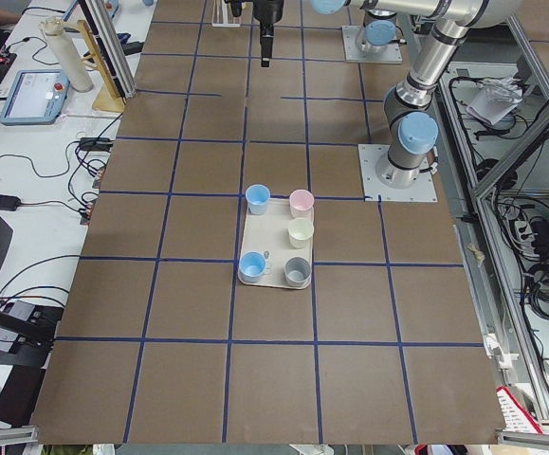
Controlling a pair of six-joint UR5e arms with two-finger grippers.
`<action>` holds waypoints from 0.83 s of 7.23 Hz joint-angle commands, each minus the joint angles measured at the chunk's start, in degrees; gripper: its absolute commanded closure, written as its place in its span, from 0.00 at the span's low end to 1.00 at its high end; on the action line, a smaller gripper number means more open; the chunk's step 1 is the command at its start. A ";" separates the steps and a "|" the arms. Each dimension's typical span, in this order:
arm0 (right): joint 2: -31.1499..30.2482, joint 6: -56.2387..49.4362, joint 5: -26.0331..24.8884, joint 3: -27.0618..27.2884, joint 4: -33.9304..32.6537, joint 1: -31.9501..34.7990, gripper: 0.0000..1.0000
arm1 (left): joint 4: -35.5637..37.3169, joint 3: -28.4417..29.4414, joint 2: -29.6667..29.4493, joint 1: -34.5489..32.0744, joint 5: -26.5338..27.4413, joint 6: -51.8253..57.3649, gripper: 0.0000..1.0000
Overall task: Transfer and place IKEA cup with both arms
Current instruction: 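Move the right gripper over the yellow cup on the wire rack and lower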
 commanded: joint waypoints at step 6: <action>13.71 -16.91 -1.46 3.49 -13.94 -11.36 0.10 | -0.02 0.00 0.12 0.00 -0.01 0.00 0.00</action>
